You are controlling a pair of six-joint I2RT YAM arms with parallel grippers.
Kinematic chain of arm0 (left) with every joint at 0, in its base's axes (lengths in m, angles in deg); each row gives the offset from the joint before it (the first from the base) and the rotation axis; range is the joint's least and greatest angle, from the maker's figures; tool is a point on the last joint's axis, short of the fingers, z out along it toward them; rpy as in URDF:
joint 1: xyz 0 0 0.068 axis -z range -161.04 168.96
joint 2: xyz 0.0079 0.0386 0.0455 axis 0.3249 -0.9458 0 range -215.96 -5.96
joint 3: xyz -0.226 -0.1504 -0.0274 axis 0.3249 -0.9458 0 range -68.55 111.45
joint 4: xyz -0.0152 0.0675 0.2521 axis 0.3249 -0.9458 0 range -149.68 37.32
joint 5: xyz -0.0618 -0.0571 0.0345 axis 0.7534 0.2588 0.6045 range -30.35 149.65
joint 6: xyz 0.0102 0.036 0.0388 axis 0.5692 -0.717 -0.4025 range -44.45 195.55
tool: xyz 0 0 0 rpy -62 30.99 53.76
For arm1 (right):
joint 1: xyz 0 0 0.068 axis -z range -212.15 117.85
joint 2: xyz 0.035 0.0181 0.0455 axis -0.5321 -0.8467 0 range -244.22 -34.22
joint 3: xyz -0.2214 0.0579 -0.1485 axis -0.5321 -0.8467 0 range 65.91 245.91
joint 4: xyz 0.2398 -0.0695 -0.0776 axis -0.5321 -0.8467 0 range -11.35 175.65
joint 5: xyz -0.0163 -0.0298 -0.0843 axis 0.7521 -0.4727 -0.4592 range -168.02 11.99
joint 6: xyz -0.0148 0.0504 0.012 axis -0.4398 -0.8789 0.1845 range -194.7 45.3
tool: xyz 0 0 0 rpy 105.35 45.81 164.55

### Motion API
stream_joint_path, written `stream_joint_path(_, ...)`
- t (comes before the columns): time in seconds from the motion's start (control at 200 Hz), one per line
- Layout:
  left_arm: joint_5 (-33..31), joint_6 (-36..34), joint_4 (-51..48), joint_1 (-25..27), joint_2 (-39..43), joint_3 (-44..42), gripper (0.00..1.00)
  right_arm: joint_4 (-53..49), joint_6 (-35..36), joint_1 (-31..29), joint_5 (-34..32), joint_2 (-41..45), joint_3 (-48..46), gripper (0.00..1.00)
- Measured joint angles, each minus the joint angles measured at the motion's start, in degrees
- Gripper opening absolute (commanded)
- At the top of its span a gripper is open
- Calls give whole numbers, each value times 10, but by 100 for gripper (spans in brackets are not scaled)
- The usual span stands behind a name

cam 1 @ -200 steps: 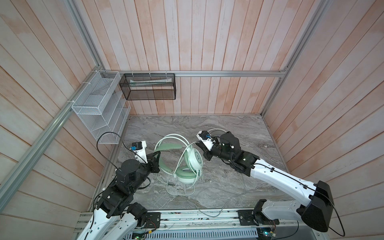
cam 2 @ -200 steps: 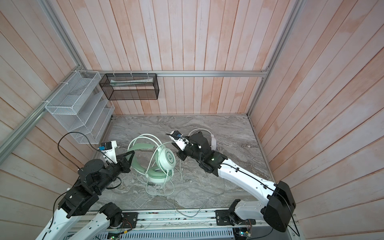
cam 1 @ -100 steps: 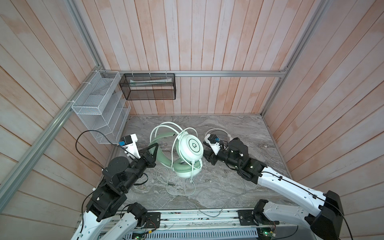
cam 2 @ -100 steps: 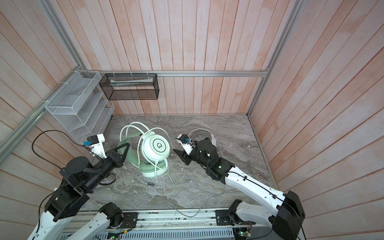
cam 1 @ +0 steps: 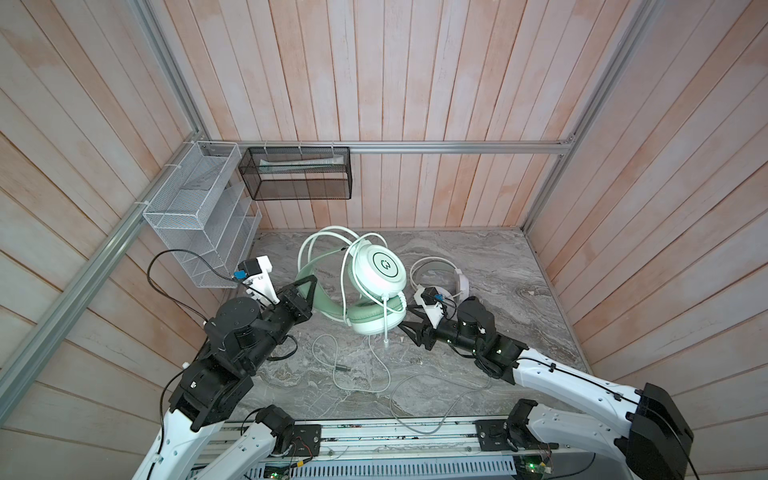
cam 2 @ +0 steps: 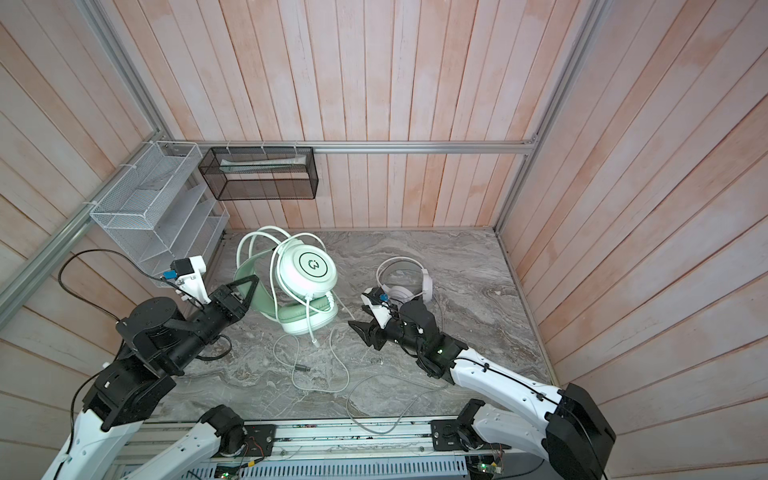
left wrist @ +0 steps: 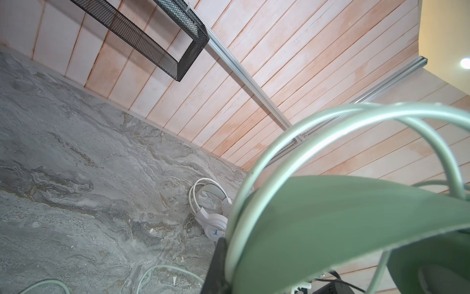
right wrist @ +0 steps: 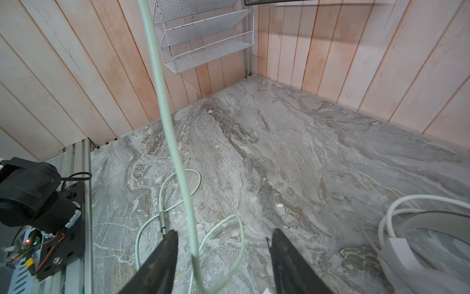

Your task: Wrap the headphones

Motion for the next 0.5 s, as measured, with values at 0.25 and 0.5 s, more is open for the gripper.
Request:
stream_joint_path(0.25,-14,40,-19,0,-19,18,0,111,-71,-33,-12,-19,-85,60)
stream_joint_path(0.5,-19,73,-19,0,-24,18,0,227,-125,-77,-64,-115,-97,59)
